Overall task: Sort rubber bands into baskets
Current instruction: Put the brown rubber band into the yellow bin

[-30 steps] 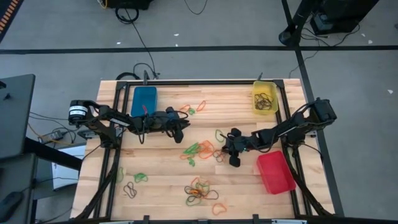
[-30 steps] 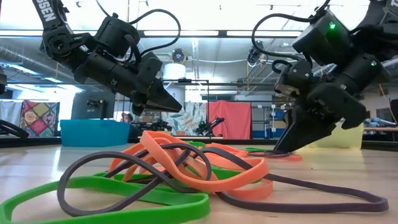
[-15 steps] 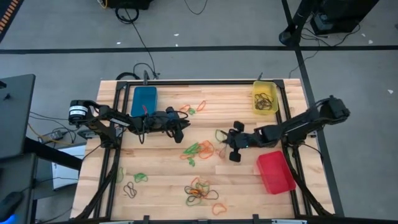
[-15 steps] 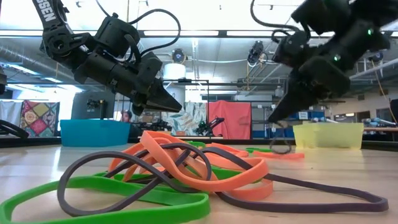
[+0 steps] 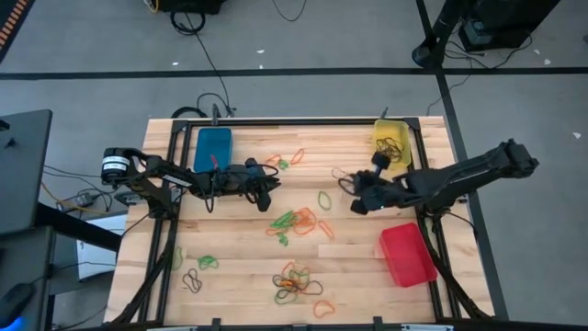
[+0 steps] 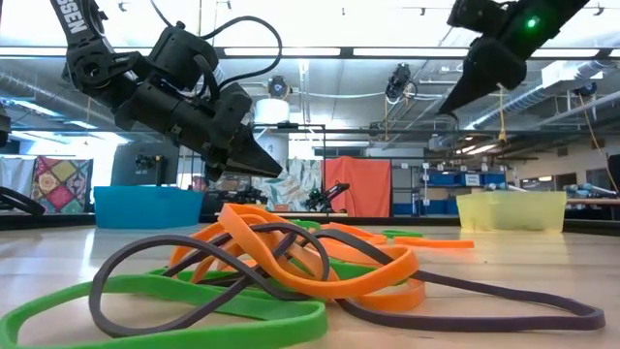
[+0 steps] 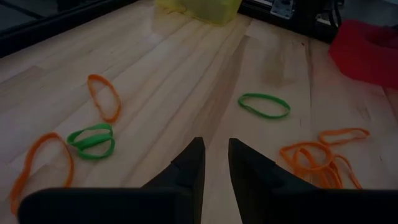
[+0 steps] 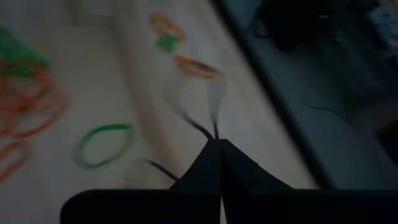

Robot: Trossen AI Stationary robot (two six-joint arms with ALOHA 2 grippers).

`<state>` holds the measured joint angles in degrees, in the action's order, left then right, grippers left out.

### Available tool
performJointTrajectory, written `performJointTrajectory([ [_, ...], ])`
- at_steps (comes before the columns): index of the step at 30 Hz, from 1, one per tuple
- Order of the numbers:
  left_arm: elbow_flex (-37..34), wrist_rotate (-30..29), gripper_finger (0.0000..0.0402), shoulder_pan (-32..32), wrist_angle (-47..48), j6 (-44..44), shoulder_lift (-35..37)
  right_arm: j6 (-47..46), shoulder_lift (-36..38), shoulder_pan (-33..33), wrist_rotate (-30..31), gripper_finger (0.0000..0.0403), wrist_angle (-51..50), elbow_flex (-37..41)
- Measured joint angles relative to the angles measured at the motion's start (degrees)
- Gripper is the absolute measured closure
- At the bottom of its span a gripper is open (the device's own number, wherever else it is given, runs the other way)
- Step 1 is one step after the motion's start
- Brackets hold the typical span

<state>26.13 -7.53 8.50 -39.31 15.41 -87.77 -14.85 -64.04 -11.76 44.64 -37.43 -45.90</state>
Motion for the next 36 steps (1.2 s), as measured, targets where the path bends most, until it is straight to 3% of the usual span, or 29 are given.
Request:
performJointTrajectory([
  [13, 0.0, 0.0, 0.0326, 0.0, 0.2, 0.0, 0.0, -7.9, 5.9, 13.0, 11.2, 0.04, -16.6, 0.0],
  [24, 0.0, 0.0, 0.0326, 0.0, 1.4, -0.1, 0.0, -12.2, 5.9, 28.0, 11.9, 0.0392, -17.3, 4.7],
  [28, 0.0, -0.7, 0.0326, 0.0, 1.5, -0.4, 0.0, -12.6, 5.9, 32.8, 11.0, 0.0366, -15.3, 6.6],
  [36, 0.0, -1.6, 0.0326, 0.0, 1.8, -0.8, 0.0, -2.8, 5.9, 37.2, 5.3, 0.0295, -6.0, 8.7],
])
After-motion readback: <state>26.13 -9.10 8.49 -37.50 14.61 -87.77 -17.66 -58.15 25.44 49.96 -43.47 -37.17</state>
